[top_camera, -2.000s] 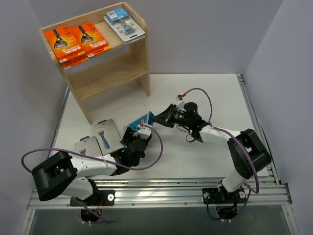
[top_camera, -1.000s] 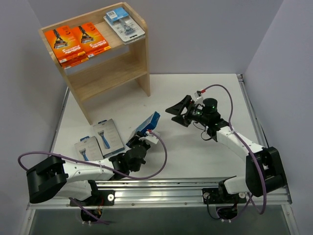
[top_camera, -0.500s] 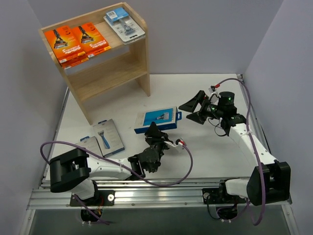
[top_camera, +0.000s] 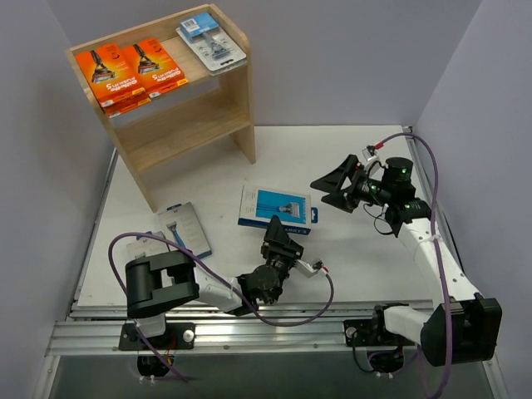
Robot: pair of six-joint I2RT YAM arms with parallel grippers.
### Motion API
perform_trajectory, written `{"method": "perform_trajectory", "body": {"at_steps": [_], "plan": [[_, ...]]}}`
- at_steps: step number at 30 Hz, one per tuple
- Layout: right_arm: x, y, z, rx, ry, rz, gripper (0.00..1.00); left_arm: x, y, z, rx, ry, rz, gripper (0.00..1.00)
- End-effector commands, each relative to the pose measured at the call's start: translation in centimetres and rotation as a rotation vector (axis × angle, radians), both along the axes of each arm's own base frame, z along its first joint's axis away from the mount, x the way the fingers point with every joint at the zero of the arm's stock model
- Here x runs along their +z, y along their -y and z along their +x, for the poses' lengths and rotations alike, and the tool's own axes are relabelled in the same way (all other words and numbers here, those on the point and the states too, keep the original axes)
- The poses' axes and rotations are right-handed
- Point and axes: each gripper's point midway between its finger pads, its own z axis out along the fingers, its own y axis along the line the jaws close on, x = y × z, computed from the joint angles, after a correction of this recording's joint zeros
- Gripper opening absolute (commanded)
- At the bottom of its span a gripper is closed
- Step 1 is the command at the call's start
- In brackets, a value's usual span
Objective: Place and organize the shaving razors onto the shelf
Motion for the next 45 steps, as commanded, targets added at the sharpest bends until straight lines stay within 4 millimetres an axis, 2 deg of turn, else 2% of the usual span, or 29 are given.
{"method": "perform_trajectory", "body": {"at_steps": [1, 6, 11, 17, 21, 25, 29, 34, 38, 43, 45], "plan": [[1.9, -0.5, -1.5, 0.05, 0.056, 0.021, 0.82, 6.2, -1.8, -0.6, 0.015, 0.097, -0.343, 0.02], [-0.5, 0.1, -2.4, 0.055, -0.006, -0.064, 0.81, 7.3, -2.2, -0.6, 0.031, 0.108, -0.358, 0.02], [-1.4, -0.1, -3.3, 0.052, -0.026, -0.044, 0.8, 8.2, -2.0, -0.6, 0.037, 0.114, -0.386, 0.02], [-2.6, -1.3, -4.2, 0.068, -0.055, -0.017, 0.8, 9.4, -1.4, -0.6, 0.035, 0.12, -0.425, 0.02], [-1.8, -2.3, -4.2, 0.083, -0.015, 0.039, 0.79, 9.9, -0.9, -0.9, 0.026, 0.123, -0.437, 0.02], [-1.2, -2.5, -3.9, 0.07, 0.0, 0.076, 0.77, 10.1, -0.7, -1.1, 0.023, 0.12, -0.447, 0.02], [0.4, -2.6, -3.5, 0.051, 0.055, 0.12, 0.68, 9.8, -0.9, -1.2, 0.033, 0.108, -0.456, 0.02], [1.0, -2.6, -3.6, 0.037, 0.054, 0.169, 0.56, 9.0, -1.3, -1.1, 0.051, 0.084, -0.481, 0.02], [1.9, -2.9, -4.0, 0.062, 0.07, 0.22, 0.34, 8.2, -1.4, -1.1, 0.061, 0.07, -0.485, 0.02], [2.1, -3.0, -4.5, 0.079, 0.064, 0.245, 0.18, 8.0, -1.1, -1.0, 0.057, 0.064, -0.498, 0.02], [2.1, -3.1, -4.6, 0.086, 0.064, 0.25, 0.17, 8.0, -1.1, -1.0, 0.055, 0.066, -0.496, 0.02]]}}
